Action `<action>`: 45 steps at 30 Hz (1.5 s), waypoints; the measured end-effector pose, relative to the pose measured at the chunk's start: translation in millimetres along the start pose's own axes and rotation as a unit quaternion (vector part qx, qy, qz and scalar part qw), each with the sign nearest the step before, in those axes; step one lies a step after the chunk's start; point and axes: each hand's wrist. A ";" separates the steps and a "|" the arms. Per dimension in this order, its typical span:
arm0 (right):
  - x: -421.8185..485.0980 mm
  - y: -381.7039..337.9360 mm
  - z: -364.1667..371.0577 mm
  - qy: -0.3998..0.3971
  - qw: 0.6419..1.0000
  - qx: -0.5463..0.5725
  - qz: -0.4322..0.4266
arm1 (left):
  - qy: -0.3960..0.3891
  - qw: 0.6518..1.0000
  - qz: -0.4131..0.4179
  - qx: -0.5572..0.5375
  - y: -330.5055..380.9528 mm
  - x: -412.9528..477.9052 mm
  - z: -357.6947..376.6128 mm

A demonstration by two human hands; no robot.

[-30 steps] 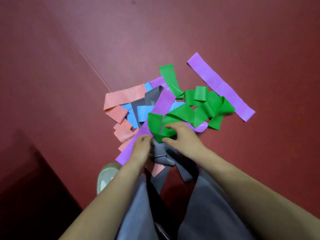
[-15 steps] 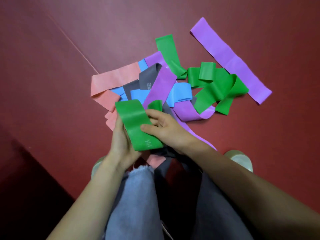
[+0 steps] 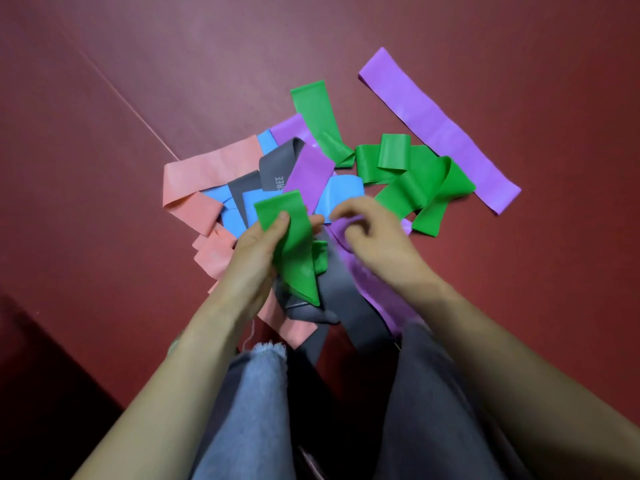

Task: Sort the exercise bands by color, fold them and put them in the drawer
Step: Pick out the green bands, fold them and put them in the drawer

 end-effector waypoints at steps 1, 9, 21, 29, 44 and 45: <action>6.4 2.9 -11.3 0.063 0.998 -0.031 -0.003 | -0.003 1.000 -0.001 0.011 0.1 1.3 2.3; 34.3 56.2 -38.4 -0.059 0.935 -0.349 -0.033 | -0.012 0.999 0.015 0.048 -0.4 3.2 24.8; 51.1 36.7 -56.1 -0.111 0.699 -0.692 -0.144 | 0.012 1.000 -0.005 0.003 -2.8 0.5 21.3; 59.9 39.2 -59.6 -0.167 0.720 -0.651 -0.172 | 0.029 0.999 -0.026 -0.012 -5.7 -1.6 21.4; 54.7 48.8 -63.2 -0.105 0.833 -0.522 -0.150 | 0.068 0.997 -0.036 -0.004 -8.5 -2.8 17.8; 54.3 47.9 -63.0 -0.098 0.828 -0.527 -0.165 | 0.069 0.997 -0.037 -0.005 -8.4 -2.7 17.7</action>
Point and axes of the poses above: each hand's wrist, its own x-axis towards the middle knuckle, its own z-axis out of the palm, y = z × x, and after that the axes turned 1 degree about x, right-handed
